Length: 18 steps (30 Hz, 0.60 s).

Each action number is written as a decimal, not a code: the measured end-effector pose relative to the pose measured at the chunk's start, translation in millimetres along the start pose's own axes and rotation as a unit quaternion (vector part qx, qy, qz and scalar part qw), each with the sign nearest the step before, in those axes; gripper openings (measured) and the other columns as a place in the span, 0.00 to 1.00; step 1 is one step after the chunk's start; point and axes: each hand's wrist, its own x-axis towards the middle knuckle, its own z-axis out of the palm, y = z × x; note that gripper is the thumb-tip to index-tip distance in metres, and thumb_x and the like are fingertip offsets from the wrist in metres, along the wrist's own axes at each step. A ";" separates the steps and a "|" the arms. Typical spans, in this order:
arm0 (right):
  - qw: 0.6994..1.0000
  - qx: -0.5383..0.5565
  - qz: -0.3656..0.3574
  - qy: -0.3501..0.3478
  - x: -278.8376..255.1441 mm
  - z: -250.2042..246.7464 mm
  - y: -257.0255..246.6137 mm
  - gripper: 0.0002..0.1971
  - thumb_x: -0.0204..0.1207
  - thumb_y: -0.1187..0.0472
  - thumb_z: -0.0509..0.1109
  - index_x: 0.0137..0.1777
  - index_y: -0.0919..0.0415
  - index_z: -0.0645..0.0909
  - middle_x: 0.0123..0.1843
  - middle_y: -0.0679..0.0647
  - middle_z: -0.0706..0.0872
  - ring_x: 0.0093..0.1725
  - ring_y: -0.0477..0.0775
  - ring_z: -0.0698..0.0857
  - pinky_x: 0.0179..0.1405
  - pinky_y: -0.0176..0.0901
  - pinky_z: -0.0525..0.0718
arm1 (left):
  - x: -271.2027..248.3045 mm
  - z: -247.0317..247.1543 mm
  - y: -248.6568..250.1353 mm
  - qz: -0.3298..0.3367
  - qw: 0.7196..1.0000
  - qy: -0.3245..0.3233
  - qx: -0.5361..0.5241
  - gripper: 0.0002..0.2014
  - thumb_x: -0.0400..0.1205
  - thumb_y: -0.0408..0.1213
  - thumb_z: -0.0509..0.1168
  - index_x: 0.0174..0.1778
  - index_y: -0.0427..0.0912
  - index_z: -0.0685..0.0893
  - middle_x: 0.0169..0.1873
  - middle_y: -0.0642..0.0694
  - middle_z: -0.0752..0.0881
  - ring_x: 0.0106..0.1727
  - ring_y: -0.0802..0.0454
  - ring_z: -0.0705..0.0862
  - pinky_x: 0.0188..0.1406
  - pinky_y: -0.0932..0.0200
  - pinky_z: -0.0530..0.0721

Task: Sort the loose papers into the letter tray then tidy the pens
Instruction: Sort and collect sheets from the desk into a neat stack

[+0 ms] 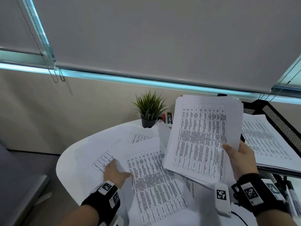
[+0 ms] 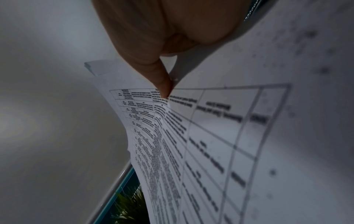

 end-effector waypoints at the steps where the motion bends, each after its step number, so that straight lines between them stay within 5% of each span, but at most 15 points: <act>1: 1.000 0.002 0.004 -0.001 -0.6 -0.6 2.1 0.16 0.79 0.71 0.65 0.65 0.62 0.79 0.49 0.53 0.87 0.51 0.57 0.86 0.62 0.57 0.80 | 0.2 2.6 -0.2 0.013 0.999 -0.023 -0.039 0.48 0.69 0.39 0.77 0.81 0.38 0.57 0.79 0.38 0.64 0.78 0.41 0.65 0.76 0.45 0.67; 5: 1.000 0.007 0.021 -0.016 -3.8 0.9 9.3 0.12 0.78 0.71 0.66 0.57 0.57 0.82 0.49 0.55 0.88 0.54 0.62 0.86 0.65 0.63 0.79 | -2.9 4.0 8.8 0.043 0.996 -0.058 -0.052 0.39 0.75 0.40 0.72 0.80 0.39 0.60 0.78 0.41 0.66 0.77 0.43 0.67 0.76 0.47 0.66; 8: 0.999 0.011 0.040 -0.035 -8.7 6.3 8.5 0.13 0.78 0.72 0.66 0.50 0.52 0.83 0.51 0.56 0.88 0.55 0.62 0.86 0.65 0.61 0.79 | -6.6 -2.3 20.4 0.077 0.997 -0.016 -0.023 0.36 0.74 0.54 0.68 0.76 0.42 0.68 0.75 0.42 0.71 0.74 0.44 0.71 0.74 0.49 0.69; 10: 0.996 0.025 0.056 -0.057 -13.6 10.0 8.3 0.12 0.78 0.73 0.66 0.51 0.54 0.83 0.52 0.59 0.89 0.54 0.61 0.87 0.62 0.61 0.81 | -12.6 -8.0 36.6 0.097 0.989 -0.030 -0.105 0.37 0.72 0.58 0.68 0.74 0.43 0.71 0.71 0.43 0.76 0.71 0.45 0.74 0.70 0.51 0.71; 14: 0.988 0.051 0.086 -0.115 -33.4 22.3 7.8 0.11 0.77 0.73 0.65 0.55 0.62 0.83 0.51 0.62 0.90 0.52 0.63 0.89 0.56 0.59 0.84 | -19.9 -15.3 74.1 0.054 0.927 -0.202 -0.312 0.34 0.72 0.49 0.73 0.72 0.42 0.71 0.58 0.46 0.85 0.56 0.49 0.83 0.57 0.56 0.80; 16: 0.982 0.065 0.098 -0.145 -43.1 31.1 9.7 0.11 0.77 0.73 0.65 0.56 0.62 0.83 0.52 0.61 0.91 0.54 0.63 0.89 0.59 0.60 0.83 | -18.3 -18.3 84.3 0.022 0.893 -0.262 -0.365 0.22 0.78 0.38 0.70 0.68 0.38 0.77 0.57 0.40 0.87 0.49 0.47 0.87 0.49 0.56 0.84; 18: 0.976 0.080 0.105 -0.173 -49.8 39.0 11.8 0.13 0.77 0.73 0.65 0.60 0.62 0.82 0.54 0.60 0.90 0.57 0.62 0.88 0.63 0.60 0.81 | -15.1 -18.2 87.8 0.027 0.870 -0.294 -0.395 0.17 0.74 0.32 0.72 0.59 0.36 0.83 0.56 0.37 0.88 0.50 0.45 0.89 0.51 0.52 0.85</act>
